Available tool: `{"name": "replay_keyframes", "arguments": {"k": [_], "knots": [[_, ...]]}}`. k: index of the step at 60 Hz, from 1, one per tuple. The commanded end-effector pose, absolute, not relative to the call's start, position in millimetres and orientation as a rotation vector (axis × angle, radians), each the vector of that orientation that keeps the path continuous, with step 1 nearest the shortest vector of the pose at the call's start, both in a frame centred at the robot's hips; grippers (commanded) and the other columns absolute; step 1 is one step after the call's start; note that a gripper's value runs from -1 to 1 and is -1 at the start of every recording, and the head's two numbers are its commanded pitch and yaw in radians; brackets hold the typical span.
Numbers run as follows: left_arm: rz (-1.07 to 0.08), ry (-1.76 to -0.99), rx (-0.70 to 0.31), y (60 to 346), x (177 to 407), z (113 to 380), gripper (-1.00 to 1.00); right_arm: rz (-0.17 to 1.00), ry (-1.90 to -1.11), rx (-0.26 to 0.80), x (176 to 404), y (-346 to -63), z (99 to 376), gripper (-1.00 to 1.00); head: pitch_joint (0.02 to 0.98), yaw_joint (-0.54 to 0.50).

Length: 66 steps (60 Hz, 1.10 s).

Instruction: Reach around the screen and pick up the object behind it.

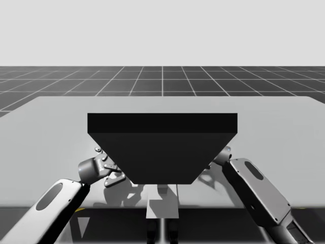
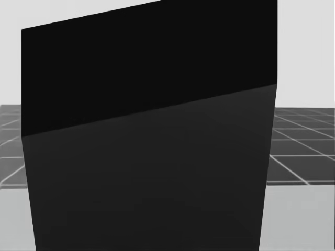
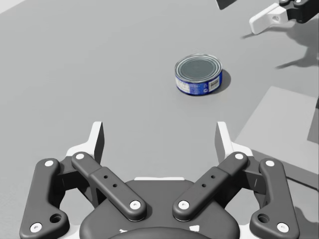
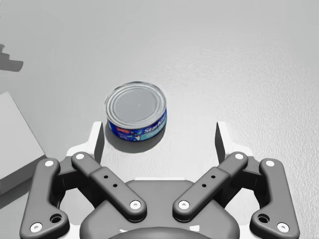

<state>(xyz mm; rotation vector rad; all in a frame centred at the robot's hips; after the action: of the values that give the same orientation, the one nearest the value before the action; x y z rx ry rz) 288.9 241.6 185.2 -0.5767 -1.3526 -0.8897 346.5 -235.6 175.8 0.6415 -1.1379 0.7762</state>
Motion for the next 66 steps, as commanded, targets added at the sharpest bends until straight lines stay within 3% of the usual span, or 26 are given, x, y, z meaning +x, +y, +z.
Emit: {"name": "replay_keyframes", "arguments": {"k": [1,34,49,58,60,61,62,66], "knots": [[-0.898,-1.351,-0.574,241,288,183,-1.00,0.805,-1.112,0.653,358,-224,167,-1.00,0.230,-0.05],[-0.922,-1.359,-0.573,238,286,183,-1.00,0.902,-1.009,0.689,391,-161,136,-1.00,0.248,-0.05],[-0.930,-1.357,-0.574,238,284,181,-1.00,0.908,-0.965,0.683,402,-145,122,-1.00,0.256,-0.04],[-0.937,-1.356,-0.573,238,282,180,-1.00,0.913,-0.930,0.659,404,-149,111,-1.00,0.259,-0.04],[-0.938,-1.356,-0.572,238,282,180,-1.00,0.896,-0.963,0.629,402,-152,109,-0.66,0.258,-0.04],[-0.937,-1.357,-0.573,238,281,179,-1.00,0.900,-0.970,0.625,402,-153,108,0.33,0.257,-0.04],[-0.937,-1.357,-0.573,238,281,179,-1.00,0.901,-0.968,0.627,401,-154,108,0.95,0.257,-0.04],[-0.937,-1.359,-0.570,238,281,179,-1.00,0.898,-0.967,0.633,400,-157,108,1.00,0.257,-0.04]]}}
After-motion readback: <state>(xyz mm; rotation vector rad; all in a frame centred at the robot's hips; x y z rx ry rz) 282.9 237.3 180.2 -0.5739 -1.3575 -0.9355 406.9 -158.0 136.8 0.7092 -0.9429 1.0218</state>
